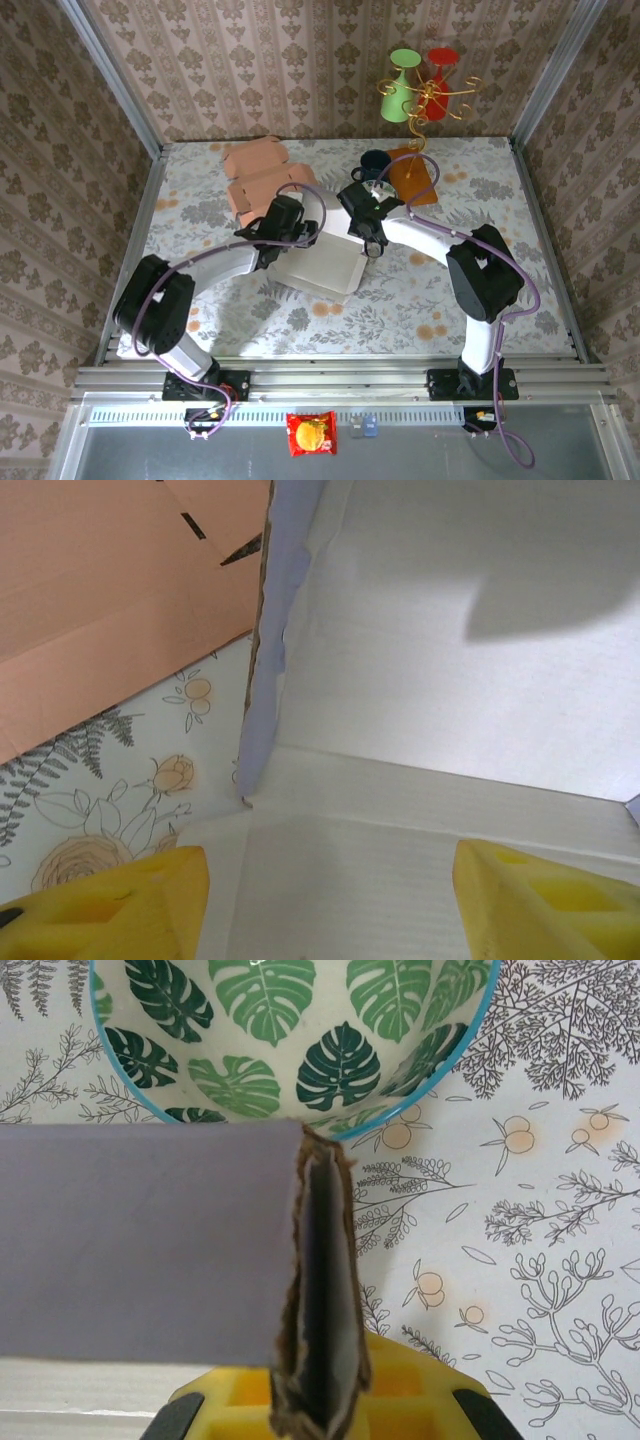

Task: Fold the paper box

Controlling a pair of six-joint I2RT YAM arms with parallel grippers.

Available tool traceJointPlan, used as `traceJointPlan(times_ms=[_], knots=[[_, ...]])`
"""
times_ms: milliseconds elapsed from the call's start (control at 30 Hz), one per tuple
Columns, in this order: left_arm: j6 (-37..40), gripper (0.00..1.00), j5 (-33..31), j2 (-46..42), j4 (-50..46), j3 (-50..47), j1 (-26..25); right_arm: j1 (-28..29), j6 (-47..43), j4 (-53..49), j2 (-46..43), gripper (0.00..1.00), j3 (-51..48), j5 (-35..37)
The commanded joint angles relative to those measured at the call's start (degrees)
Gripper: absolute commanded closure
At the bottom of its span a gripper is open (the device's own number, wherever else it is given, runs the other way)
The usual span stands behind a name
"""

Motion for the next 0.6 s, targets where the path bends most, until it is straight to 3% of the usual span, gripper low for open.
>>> traceJointPlan(times_ms=[0,200,567], knots=[[-1.00,0.33,0.56,-4.39,-1.22,-1.36,-0.01,0.28,3.84,-6.45,2.48,1.00,0.47,-6.14],[-1.99,0.34,-1.22,-11.80,-4.27,-1.21,-0.14,0.30,8.85,-7.10,2.00,1.00,0.69,-10.12],[-1.68,0.35,-7.18,-20.66,-21.50,10.02,2.82,-1.34,22.44,-10.82,-0.54,1.00,0.08,-20.65]])
